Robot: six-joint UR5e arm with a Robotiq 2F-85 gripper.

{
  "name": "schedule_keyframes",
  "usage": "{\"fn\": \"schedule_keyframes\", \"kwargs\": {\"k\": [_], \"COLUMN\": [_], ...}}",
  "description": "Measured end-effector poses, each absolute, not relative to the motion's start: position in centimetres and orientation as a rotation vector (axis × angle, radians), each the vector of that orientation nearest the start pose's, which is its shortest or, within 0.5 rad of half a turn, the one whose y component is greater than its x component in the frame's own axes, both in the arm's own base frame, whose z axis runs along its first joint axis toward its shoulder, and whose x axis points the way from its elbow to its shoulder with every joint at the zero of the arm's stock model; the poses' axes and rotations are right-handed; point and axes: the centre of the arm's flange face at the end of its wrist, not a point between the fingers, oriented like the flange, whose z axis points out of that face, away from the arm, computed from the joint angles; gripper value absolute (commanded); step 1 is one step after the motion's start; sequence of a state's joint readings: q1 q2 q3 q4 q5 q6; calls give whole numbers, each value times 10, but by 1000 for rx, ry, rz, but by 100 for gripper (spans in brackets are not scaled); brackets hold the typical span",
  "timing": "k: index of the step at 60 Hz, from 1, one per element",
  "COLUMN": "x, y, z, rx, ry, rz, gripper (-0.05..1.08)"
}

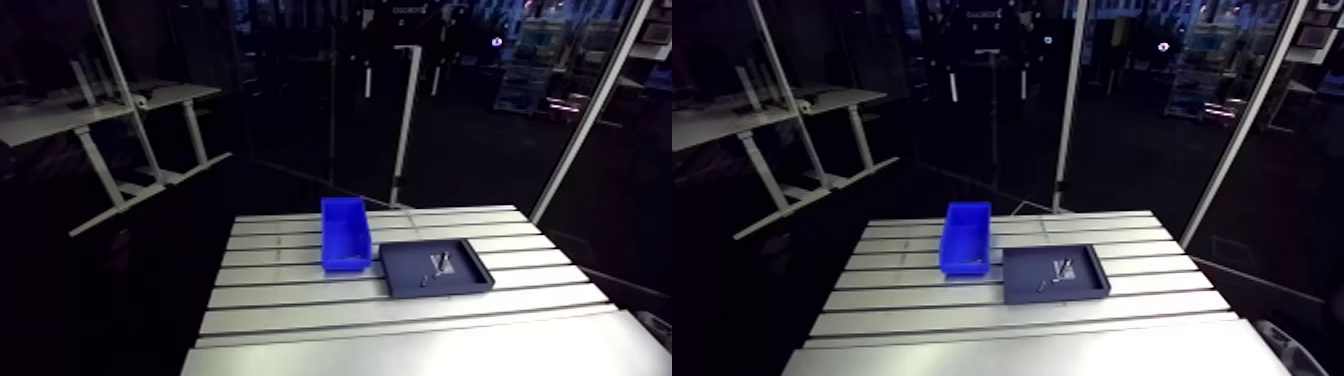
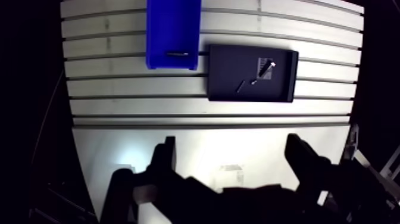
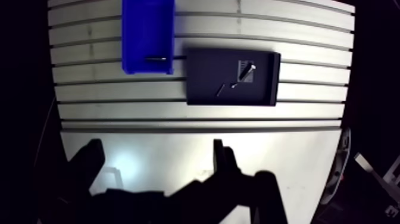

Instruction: Pick up the M10 bolt from the tray and put it into the blue bin.

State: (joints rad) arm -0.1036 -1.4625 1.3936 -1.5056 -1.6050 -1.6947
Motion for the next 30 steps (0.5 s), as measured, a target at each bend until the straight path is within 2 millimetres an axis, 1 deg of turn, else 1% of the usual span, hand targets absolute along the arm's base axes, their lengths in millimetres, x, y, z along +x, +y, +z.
{"fn": "schedule_keyframes", "kwargs": {"k": [30], "x": [-547], "y": [-74], "z": [515], "rx": [-22], "ry": [3145], "rz": [53], "gripper": [1]}}
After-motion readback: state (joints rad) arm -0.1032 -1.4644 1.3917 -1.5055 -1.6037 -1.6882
